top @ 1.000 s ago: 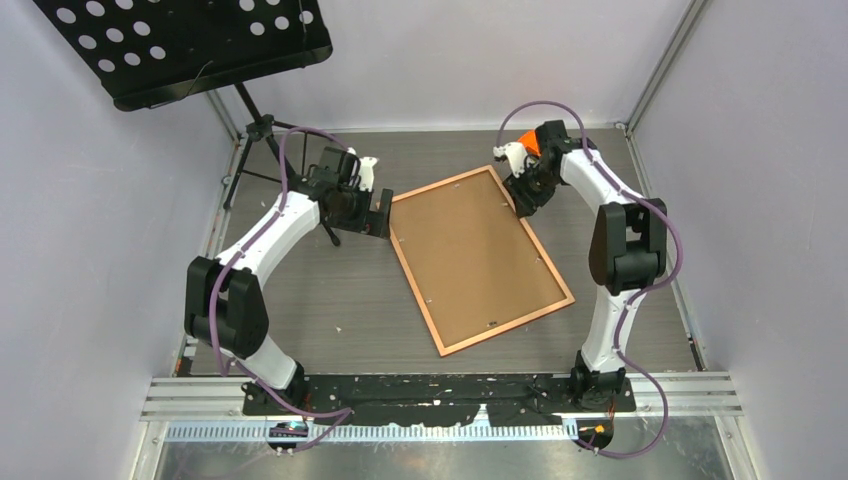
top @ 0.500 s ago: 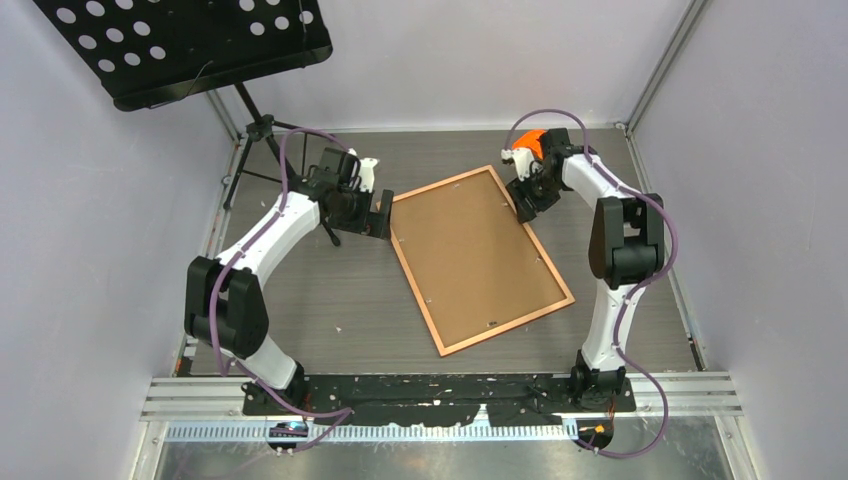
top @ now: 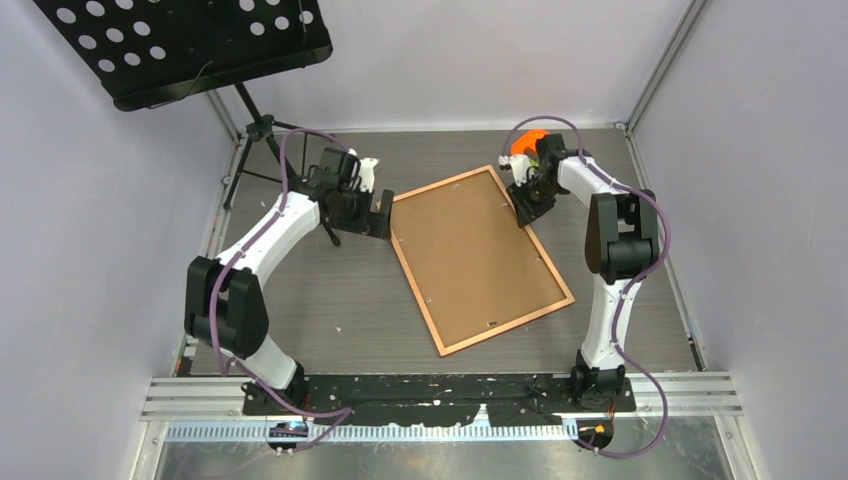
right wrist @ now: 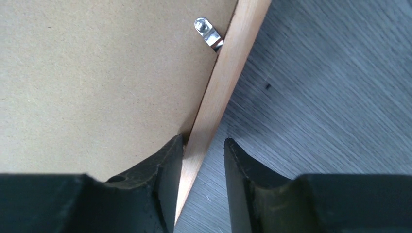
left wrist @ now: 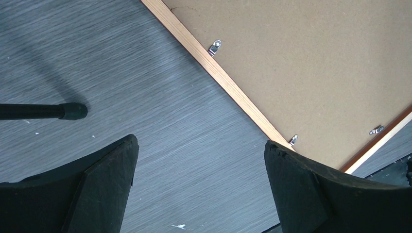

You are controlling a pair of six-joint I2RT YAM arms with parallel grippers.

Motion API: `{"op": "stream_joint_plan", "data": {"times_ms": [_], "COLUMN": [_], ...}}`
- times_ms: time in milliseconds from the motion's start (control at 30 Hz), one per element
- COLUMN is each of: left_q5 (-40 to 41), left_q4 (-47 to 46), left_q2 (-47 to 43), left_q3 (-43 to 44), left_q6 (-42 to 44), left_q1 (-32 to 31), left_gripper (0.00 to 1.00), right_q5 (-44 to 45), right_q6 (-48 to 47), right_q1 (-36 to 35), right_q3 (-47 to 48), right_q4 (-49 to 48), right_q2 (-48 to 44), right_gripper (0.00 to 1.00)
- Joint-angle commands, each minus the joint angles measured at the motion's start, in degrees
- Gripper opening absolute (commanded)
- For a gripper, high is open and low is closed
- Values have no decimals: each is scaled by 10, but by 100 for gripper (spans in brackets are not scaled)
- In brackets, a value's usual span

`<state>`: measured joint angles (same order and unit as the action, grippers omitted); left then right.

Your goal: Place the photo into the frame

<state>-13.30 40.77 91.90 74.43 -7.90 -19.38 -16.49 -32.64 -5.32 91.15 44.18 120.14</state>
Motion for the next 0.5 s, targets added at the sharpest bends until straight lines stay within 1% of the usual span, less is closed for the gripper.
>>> {"op": "stream_joint_plan", "data": {"times_ms": [0, 167, 300, 467], "left_q5": [-10, -8, -9, -1], "left_q4": [-5, -4, -3, -4], "left_q2": [-7, -3, 2, 2], "left_q3": [2, 4, 6, 5], "left_q6": [2, 3, 2, 5], "left_q1": [4, 4, 7, 10], "left_gripper": [100, 100, 100, 100], "right_q5": [0, -4, 1, 15], "right_q6": [-8, -25, -62, -131], "right_q1": [3, 3, 3, 2], "right_q3": [12, 24, 41, 85], "right_q4": [-2, 16, 39, 80], "right_q2": [11, 20, 25, 44], "right_gripper": [37, 22, 7, 6]}}
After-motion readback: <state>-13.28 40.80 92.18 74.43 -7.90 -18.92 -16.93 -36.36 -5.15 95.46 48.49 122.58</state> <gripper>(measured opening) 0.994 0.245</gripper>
